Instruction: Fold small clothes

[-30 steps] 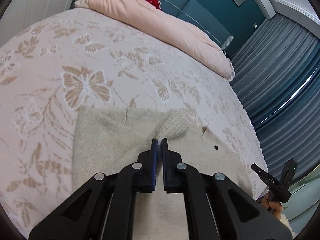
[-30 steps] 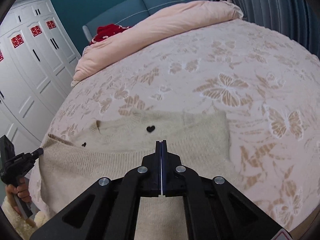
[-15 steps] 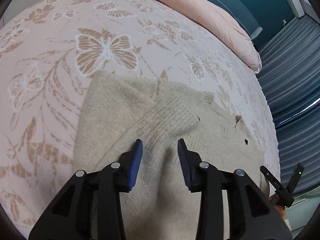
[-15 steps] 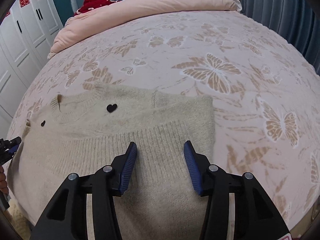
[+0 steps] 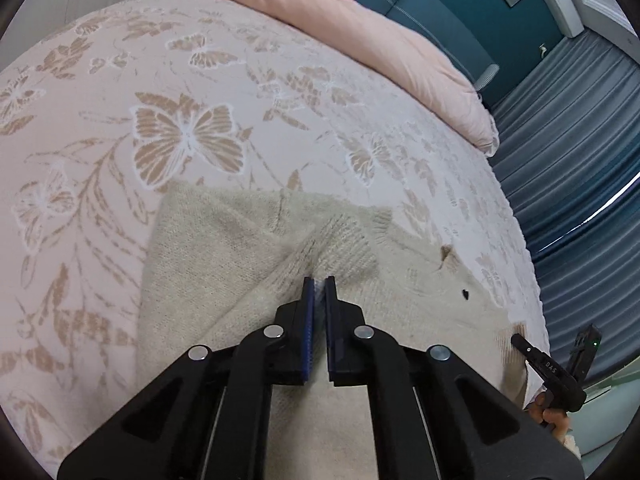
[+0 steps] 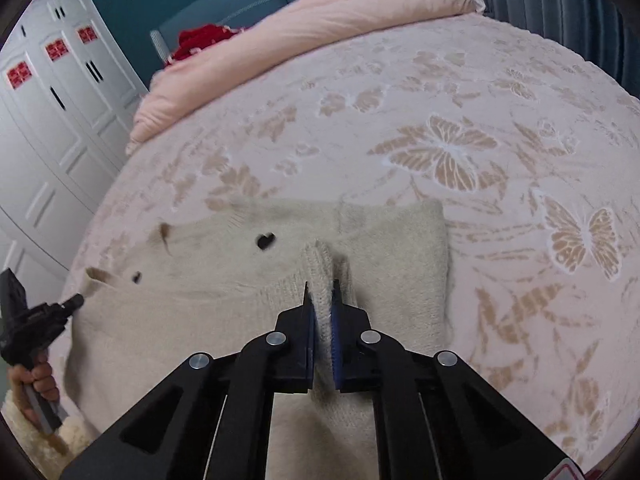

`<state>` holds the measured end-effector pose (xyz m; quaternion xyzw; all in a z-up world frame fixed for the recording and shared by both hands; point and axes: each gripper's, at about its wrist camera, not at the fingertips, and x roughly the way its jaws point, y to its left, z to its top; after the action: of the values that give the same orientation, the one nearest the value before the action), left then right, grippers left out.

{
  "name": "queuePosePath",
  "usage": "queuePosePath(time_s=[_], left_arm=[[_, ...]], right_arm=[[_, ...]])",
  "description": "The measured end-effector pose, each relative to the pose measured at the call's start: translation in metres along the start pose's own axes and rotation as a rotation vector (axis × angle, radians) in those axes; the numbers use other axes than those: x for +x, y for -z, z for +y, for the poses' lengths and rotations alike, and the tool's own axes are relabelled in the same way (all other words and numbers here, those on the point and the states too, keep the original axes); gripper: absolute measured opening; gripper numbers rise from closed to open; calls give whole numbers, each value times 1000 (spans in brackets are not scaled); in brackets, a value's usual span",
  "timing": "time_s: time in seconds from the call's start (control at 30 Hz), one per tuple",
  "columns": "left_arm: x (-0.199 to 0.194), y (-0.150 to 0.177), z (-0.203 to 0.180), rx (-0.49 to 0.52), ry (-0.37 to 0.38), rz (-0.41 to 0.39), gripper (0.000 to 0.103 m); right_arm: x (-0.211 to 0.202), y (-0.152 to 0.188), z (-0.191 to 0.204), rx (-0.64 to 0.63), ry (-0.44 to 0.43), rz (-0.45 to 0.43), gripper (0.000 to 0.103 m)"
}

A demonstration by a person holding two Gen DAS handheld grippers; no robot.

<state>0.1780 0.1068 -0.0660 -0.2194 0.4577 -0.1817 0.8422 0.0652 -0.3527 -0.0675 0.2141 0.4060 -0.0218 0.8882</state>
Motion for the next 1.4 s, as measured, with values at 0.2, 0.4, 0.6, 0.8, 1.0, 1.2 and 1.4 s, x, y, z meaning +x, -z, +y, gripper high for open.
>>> queuePosePath(time_s=[0.2, 0.4, 0.6, 0.8, 1.0, 1.2, 1.4], left_arm=[[-60, -38, -18, 4, 42, -141, 4], [-4, -81, -2, 6, -137, -144, 0], [50, -54, 40, -116, -229, -24, 0], [42, -41, 1, 41, -155, 23, 64], [94, -48, 7, -9, -151, 142, 41], [50, -64, -15, 66, -79, 13, 10], [48, -99, 5, 10, -168, -34, 10]], right_arm=[[-70, -51, 22, -7, -76, -210, 6], [21, -82, -4, 78, 14, -90, 6], [80, -59, -13, 98, 139, 38, 14], [55, -49, 14, -79, 176, -1, 48], [91, -50, -14, 48, 176, 98, 49], [51, -65, 5, 54, -6, -22, 6], [58, -90, 7, 29, 51, -41, 7]])
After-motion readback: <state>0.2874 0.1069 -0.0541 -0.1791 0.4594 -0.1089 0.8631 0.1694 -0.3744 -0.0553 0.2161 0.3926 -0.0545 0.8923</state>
